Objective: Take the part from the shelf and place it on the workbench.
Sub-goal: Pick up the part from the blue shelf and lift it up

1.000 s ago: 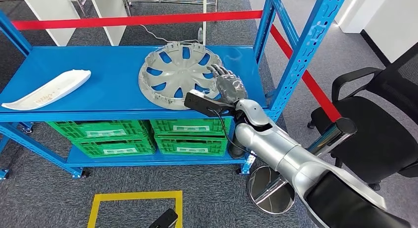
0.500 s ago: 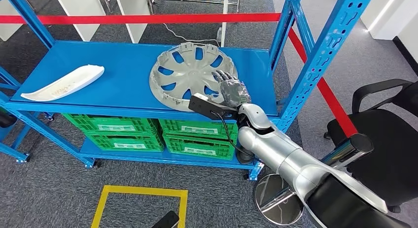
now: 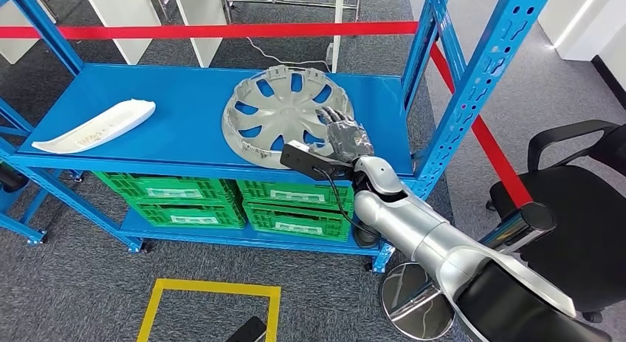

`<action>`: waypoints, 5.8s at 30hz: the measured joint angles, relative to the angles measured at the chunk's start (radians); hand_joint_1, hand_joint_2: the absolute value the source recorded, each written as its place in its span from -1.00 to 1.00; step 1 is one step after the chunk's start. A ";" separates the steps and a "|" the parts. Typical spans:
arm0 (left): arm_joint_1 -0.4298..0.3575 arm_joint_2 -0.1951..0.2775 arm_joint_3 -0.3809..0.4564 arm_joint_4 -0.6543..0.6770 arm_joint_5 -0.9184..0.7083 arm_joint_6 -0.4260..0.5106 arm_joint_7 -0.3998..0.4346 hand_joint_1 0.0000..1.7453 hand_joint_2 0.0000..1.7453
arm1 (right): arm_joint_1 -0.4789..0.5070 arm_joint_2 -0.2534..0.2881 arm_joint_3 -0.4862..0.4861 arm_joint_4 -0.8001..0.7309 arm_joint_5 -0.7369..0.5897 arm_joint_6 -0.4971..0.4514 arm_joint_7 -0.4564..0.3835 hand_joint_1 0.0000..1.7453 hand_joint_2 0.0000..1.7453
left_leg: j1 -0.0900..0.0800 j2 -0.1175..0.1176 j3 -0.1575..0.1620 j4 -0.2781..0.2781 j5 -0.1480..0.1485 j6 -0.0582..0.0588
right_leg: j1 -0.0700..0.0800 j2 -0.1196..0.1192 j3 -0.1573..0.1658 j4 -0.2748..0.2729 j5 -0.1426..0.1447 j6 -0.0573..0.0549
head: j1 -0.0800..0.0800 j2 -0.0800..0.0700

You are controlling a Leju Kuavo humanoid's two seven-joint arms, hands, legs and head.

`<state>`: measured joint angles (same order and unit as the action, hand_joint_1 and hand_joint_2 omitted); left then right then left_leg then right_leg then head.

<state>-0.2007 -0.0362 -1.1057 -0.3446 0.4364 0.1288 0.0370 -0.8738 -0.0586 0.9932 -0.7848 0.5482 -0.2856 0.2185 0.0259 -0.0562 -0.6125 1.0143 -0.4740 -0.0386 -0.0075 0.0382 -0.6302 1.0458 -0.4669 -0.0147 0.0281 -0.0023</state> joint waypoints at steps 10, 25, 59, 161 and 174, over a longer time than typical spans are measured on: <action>0.001 0.001 0.000 0.000 0.000 0.000 -0.001 -1.00 -1.00 | 0.004 -0.010 0.000 -0.001 0.002 0.001 0.002 -1.00 -1.00 | -0.005 0.000 -0.001 0.008 -0.004 0.009 | -0.006 -0.001 0.005 -0.008 0.003 0.009 | 0.000 0.000; 0.025 0.013 0.000 0.002 -0.007 0.015 -0.009 -1.00 -1.00 | 0.054 -0.049 -0.009 -0.058 0.029 0.019 0.075 -1.00 -1.00 | 0.027 -0.068 0.032 -0.002 -0.023 -0.006 | -0.035 0.045 -0.026 0.024 0.024 0.057 | 0.005 0.000; 0.031 0.026 -0.001 0.000 -0.013 0.022 -0.002 -1.00 -1.00 | 0.107 -0.103 -0.050 -0.139 0.068 0.031 0.113 -1.00 -1.00 | -0.006 0.024 0.019 0.013 -0.020 0.032 | -0.004 -0.030 -0.023 0.032 0.025 0.025 | 0.006 0.000; 0.019 0.023 0.000 0.000 0.015 0.023 -0.008 -1.00 -1.00 | 0.057 -0.020 -0.042 0.148 -0.310 0.185 0.135 -1.00 1.00 | -0.007 0.019 0.037 0.001 -0.022 0.014 | -0.001 -0.026 0.011 -0.012 0.017 0.013 | 0.004 0.000; 0.019 0.023 0.000 0.000 0.020 0.023 -0.012 -1.00 -1.00 | 0.050 -0.020 -0.037 0.152 -0.344 0.186 0.126 1.00 1.00 | -0.007 0.019 0.038 0.001 -0.022 0.014 | -0.001 -0.026 0.012 -0.012 0.017 0.013 | 0.004 0.000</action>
<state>-0.1815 -0.0130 -1.1059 -0.3445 0.4566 0.1518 0.0255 -0.8238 -0.0788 0.9563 -0.6330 0.2037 -0.0996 0.3448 0.0192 -0.0372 -0.5747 1.0150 -0.4964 -0.0250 -0.0082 0.0126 -0.6185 1.0334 -0.4496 -0.0017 0.0322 -0.0023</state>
